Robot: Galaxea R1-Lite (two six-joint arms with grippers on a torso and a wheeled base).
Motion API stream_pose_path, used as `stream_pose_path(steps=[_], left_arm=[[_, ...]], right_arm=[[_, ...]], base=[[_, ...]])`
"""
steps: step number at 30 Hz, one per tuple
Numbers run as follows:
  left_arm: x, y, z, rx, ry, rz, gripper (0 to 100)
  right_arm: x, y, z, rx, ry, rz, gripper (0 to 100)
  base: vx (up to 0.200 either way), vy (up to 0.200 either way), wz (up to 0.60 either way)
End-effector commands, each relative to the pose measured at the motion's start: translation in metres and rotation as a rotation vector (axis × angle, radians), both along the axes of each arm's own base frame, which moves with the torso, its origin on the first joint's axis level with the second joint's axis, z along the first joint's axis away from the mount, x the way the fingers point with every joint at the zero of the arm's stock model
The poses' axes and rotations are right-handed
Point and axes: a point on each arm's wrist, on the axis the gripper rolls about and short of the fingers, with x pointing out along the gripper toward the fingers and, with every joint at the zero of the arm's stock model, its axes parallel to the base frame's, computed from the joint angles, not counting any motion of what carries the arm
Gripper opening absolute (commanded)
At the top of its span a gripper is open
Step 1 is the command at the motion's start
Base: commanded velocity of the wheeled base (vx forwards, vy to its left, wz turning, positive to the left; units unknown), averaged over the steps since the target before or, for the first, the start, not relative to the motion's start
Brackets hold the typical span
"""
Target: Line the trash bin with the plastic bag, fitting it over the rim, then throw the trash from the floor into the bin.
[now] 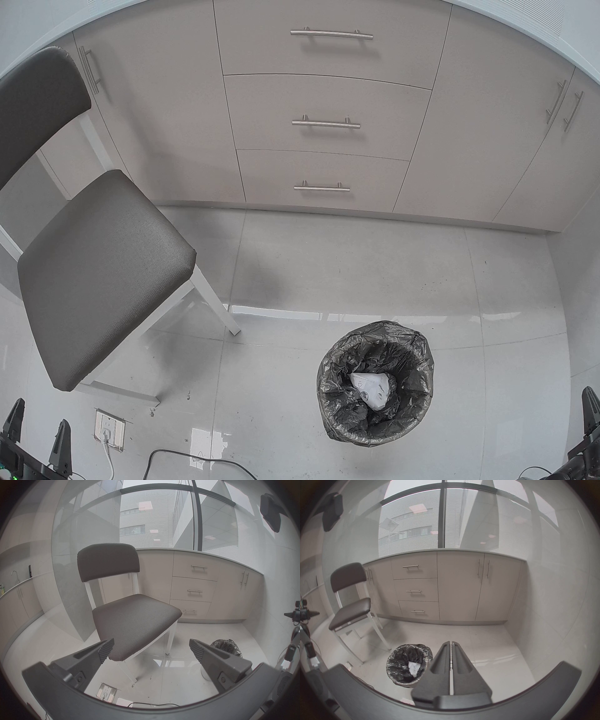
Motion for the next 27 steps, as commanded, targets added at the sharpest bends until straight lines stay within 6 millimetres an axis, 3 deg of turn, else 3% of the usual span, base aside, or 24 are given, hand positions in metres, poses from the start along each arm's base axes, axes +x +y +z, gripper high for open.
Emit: stream_pose_path(steps=[1, 27], left_arm=[[0.0002, 0.0, -0.0051, -0.001, 0.002, 0.002, 100], [0.0002, 0.0, -0.0051, 0.001, 0.002, 0.001, 100]], right_arm=[[0.0019, 0.0008, -0.0113, -0.005, 0.033, 0.032, 0], [0.0019, 0.0011, -0.0138, -0.013, 0.058, 0.05, 0]], base=[[0.0, 0.0, 0.0], [0.0, 0.0, 0.0]])
